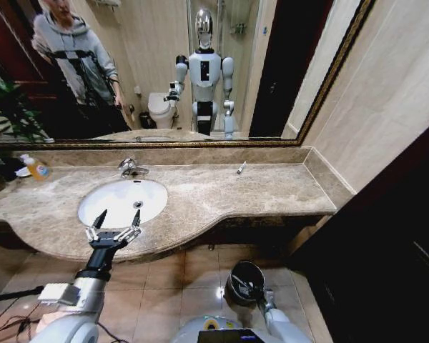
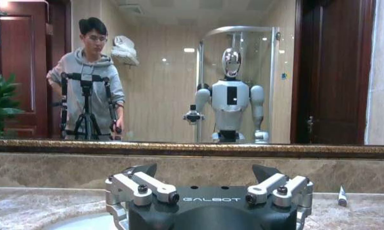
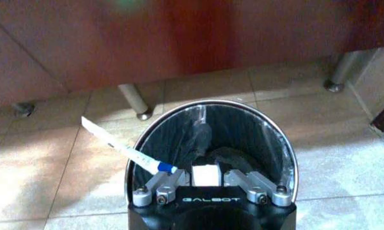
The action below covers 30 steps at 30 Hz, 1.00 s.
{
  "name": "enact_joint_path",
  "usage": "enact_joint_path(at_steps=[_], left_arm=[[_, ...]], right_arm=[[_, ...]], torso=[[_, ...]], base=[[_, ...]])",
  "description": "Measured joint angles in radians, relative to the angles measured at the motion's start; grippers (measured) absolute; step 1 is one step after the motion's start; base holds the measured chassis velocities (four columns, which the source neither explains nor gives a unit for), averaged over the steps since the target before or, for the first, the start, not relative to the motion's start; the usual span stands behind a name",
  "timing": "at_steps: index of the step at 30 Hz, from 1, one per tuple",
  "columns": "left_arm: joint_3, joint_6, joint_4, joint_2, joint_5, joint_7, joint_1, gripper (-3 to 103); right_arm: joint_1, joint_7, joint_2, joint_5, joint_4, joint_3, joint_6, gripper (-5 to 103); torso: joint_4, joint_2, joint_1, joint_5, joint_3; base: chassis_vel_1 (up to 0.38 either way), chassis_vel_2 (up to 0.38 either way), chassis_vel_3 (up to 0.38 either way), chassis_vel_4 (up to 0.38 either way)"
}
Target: Pick up the trash from the sink and place it in the trash bin.
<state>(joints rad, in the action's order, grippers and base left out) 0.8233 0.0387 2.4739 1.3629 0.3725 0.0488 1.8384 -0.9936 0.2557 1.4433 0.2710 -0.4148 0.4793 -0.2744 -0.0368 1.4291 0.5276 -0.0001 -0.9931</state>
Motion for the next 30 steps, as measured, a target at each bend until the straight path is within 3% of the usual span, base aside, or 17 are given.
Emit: enact_joint_path(at_steps=[5, 9, 16, 18, 22, 24, 26, 30], left_arm=[[0.0, 0.0, 0.0, 0.0, 0.0, 0.0, 0.0, 100], [0.0, 0.0, 0.0, 0.0, 0.0, 0.0, 0.0, 100], [0.0, 0.0, 0.0, 0.0, 0.0, 0.0, 0.0, 100], [0.0, 0.0, 0.0, 0.0, 0.0, 0.0, 0.0, 100], [0.0, 0.0, 0.0, 0.0, 0.0, 0.0, 0.0, 100], [0.0, 0.0, 0.0, 0.0, 0.0, 0.0, 0.0, 100], [0.0, 0.0, 0.0, 0.0, 0.0, 0.0, 0.0, 100], [0.0, 0.0, 0.0, 0.0, 0.0, 0.0, 0.0, 100]], right_arm=[[0.0, 0.001, -0.001, 0.013, -0.009, -0.004, 0.012, 22], [-0.005, -0.042, 0.002, -0.003, -0.035, -0.006, 0.048, 22], [-0.024, -0.06, 0.001, -0.009, -0.056, -0.005, 0.062, 54], [-0.028, -0.06, 0.001, -0.009, -0.06, -0.006, 0.062, 54], [-0.05, -0.056, -0.001, -0.01, -0.073, -0.006, 0.057, 77], [-0.058, -0.053, 0.0, -0.01, -0.076, -0.005, 0.055, 77], [-0.079, -0.049, 0.009, -0.013, -0.082, -0.005, 0.048, 88], [-0.099, -0.048, 0.023, -0.025, -0.092, -0.006, 0.039, 99]], torso=[[0.0, 0.0, 0.0, 0.0001, 0.0], [0.0, 0.0, 0.0, 0.0001, 0.0], [0.0, 0.0, 0.0, 0.0001, 0.0], [0.0, 0.0, 0.0, 0.0001, 0.0], [0.0, 0.0, 0.0, 0.0001, 0.0], [0.0, 0.0, 0.0, 0.0, 0.0], [0.0001, 0.0, 0.0, 0.0001, 0.0], [0.0, 0.0, 0.0, 0.0001, 0.0]], base=[[0.0, 0.0, 0.0, 0.0], [0.0, 0.0, 0.0, 0.0], [0.0, 0.0, 0.0, 0.0], [0.0, 0.0, 0.0, 0.0], [0.0, 0.0, 0.0, 0.0], [0.0, 0.0, 0.0, 0.0], [0.0, 0.0, 0.0, 0.0], [0.0, 0.0, 0.0, 0.0]])
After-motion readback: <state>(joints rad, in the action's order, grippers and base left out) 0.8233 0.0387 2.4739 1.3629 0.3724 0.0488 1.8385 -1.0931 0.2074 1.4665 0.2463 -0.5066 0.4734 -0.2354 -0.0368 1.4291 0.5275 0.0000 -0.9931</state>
